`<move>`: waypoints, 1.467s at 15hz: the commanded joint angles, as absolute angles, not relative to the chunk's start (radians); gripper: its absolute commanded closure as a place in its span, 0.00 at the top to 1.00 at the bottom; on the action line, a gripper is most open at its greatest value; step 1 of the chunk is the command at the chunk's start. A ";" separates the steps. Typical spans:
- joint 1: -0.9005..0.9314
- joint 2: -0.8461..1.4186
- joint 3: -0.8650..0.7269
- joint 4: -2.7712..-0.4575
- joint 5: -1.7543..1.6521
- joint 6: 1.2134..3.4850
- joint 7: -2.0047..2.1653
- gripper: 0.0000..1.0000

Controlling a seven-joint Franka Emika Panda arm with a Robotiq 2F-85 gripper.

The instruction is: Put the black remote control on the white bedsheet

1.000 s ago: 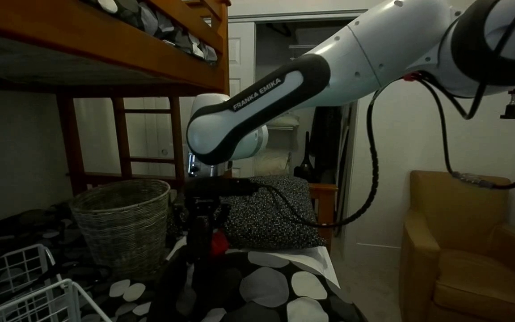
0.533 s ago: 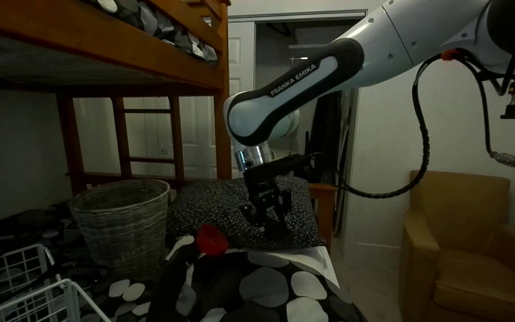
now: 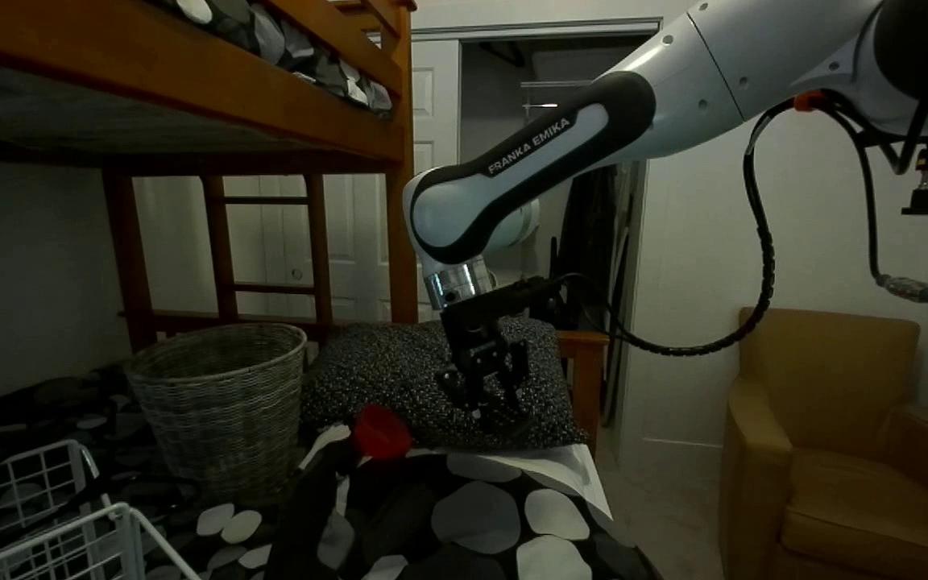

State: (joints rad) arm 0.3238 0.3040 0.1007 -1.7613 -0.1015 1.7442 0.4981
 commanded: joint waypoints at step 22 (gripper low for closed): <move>0.163 0.345 0.049 -1.924 -0.480 2.206 0.009 0.50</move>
State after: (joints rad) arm 0.1597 0.3448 0.0514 -1.9263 -0.4822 2.2080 0.0107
